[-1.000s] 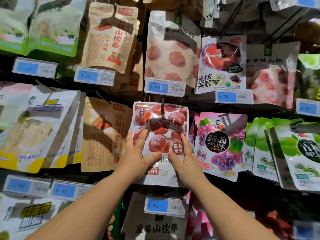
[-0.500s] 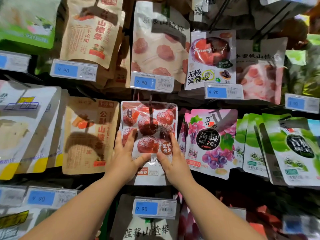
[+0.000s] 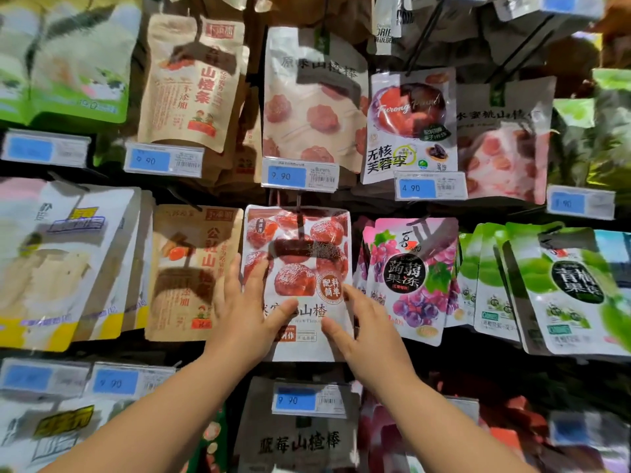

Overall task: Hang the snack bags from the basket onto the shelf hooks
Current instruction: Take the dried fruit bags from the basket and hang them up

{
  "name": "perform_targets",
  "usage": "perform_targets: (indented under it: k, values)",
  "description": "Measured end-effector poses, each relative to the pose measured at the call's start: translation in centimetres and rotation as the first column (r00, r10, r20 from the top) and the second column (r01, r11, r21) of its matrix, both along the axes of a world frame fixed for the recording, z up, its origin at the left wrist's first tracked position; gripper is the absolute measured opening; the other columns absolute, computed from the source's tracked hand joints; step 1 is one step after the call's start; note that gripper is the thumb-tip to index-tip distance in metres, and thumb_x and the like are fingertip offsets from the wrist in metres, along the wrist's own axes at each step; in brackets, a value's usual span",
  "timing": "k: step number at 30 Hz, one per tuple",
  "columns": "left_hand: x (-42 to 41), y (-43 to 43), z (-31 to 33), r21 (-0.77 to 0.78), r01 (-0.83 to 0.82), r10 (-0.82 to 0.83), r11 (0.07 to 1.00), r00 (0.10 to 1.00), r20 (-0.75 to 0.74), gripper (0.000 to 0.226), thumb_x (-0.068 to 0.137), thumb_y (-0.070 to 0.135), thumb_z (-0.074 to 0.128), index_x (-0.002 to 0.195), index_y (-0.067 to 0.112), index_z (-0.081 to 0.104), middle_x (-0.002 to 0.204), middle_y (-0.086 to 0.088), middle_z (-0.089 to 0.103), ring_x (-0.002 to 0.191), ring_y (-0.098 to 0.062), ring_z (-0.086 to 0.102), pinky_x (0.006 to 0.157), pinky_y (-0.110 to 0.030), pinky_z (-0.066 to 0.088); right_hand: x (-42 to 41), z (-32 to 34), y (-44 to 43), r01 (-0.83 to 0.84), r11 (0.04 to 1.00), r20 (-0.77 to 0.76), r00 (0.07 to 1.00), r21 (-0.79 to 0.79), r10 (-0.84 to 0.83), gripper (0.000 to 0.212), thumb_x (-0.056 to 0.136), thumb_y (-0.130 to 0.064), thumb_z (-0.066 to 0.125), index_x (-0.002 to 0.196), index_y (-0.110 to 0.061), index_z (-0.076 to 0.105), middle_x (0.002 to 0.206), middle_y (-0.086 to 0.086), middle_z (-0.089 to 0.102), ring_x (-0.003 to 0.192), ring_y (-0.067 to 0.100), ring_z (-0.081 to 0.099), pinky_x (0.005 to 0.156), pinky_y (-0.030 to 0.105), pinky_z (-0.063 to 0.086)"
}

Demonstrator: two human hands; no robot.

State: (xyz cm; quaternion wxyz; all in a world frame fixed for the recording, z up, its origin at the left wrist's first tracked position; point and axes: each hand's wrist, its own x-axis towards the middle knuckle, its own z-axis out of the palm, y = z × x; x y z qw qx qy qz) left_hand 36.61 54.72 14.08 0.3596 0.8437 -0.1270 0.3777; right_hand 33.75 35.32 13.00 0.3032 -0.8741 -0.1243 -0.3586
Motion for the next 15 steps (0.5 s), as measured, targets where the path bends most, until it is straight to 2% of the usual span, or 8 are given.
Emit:
perform_targets:
  k: [2,4,6,8,10,12,14,15]
  values:
    - [-0.8,0.1,1.2,0.001,-0.006,0.006,1.000,0.997,0.080,0.079,0.085,0.065,0.047,0.153,0.036,0.018,0.163,0.004,-0.006,0.149,-0.021,-0.007,0.120,-0.054,0.011,-1.0,1.0,-0.9,0.057,0.998,0.092,0.994,-0.010,-0.056,0.057,0.094,-0.055,0.054,0.144,-0.030,0.041,0.136,-0.010,0.044,0.123,0.010,0.050,0.099,0.027,0.042]
    - [-1.4,-0.1,3.4,0.002,-0.007,0.007,1.000,0.980,0.197,0.077,0.084,0.068,0.039,0.150,0.032,0.026,0.162,0.002,0.004,0.148,-0.023,0.001,0.118,-0.055,0.015,-1.5,2.8,-2.2,0.118,0.992,0.275,0.956,-0.033,-0.105,0.045,0.095,-0.054,0.052,0.129,-0.024,0.057,0.117,-0.011,0.052,0.108,0.012,0.055,0.087,0.028,0.044]
    - [-1.7,-0.7,6.2,-0.005,-0.022,0.023,1.000,0.940,0.341,0.063,0.094,0.060,0.041,0.146,0.026,0.035,0.160,-0.003,0.015,0.147,-0.023,0.008,0.118,-0.055,0.017,-1.8,5.6,-3.6,0.186,0.982,0.517,0.845,-0.038,-0.140,0.041,0.092,-0.052,0.051,0.111,-0.019,0.067,0.102,-0.009,0.059,0.099,0.018,0.055,0.081,0.025,0.036]
    - [-1.7,-1.5,9.2,0.006,-0.048,0.040,0.999,0.891,0.452,0.062,0.091,0.054,0.038,0.145,0.023,0.038,0.158,-0.005,0.022,0.145,-0.023,0.013,0.118,-0.053,0.014,-1.8,9.0,-5.1,0.261,0.965,0.684,0.708,-0.027,-0.173,0.041,0.091,-0.050,0.050,0.106,-0.017,0.070,0.100,-0.001,0.065,0.099,0.022,0.054,0.084,0.027,0.033]
    - [-1.1,-2.2,11.9,0.029,-0.085,0.060,0.996,0.869,0.491,0.063,0.089,0.052,0.034,0.147,0.026,0.038,0.159,-0.004,0.024,0.147,-0.024,0.013,0.119,-0.050,0.009,-1.7,12.3,-6.4,0.335,0.942,0.729,0.648,-0.013,-0.221,0.045,0.090,-0.053,0.048,0.111,-0.020,0.070,0.109,0.003,0.065,0.108,0.029,0.053,0.094,0.041,0.036]
    - [-0.1,-2.7,13.8,0.055,-0.142,0.095,0.988,0.854,0.511,0.060,0.091,0.051,0.032,0.146,0.029,0.040,0.156,-0.003,0.031,0.146,-0.024,0.018,0.118,-0.048,0.009,-1.0,15.0,-7.9,0.370,0.929,0.720,0.649,-0.018,-0.245,0.050,0.089,-0.058,0.045,0.118,-0.026,0.069,0.120,0.002,0.063,0.118,0.031,0.050,0.100,0.053,0.037]
    - [0.8,-3.0,15.1,0.056,-0.221,0.157,0.974,0.830,0.535,0.053,0.093,0.050,0.032,0.138,0.029,0.050,0.145,-0.004,0.046,0.138,-0.027,0.030,0.112,-0.050,0.020,-0.3,17.2,-9.3,0.347,0.937,0.693,0.688,-0.051,-0.216,0.055,0.085,-0.065,0.047,0.117,-0.028,0.071,0.119,0.001,0.066,0.117,0.030,0.055,0.098,0.056,0.042]
    - [1.1,-2.9,15.5,0.051,-0.261,0.192,0.964,0.815,0.548,0.049,0.093,0.050,0.033,0.130,0.028,0.055,0.136,-0.004,0.053,0.131,-0.030,0.036,0.106,-0.050,0.026,-0.1,18.1,-9.8,0.298,0.952,0.655,0.733,-0.064,-0.185,0.057,0.081,-0.068,0.050,0.113,-0.027,0.073,0.114,0.001,0.070,0.111,0.026,0.060,0.094,0.052,0.047]
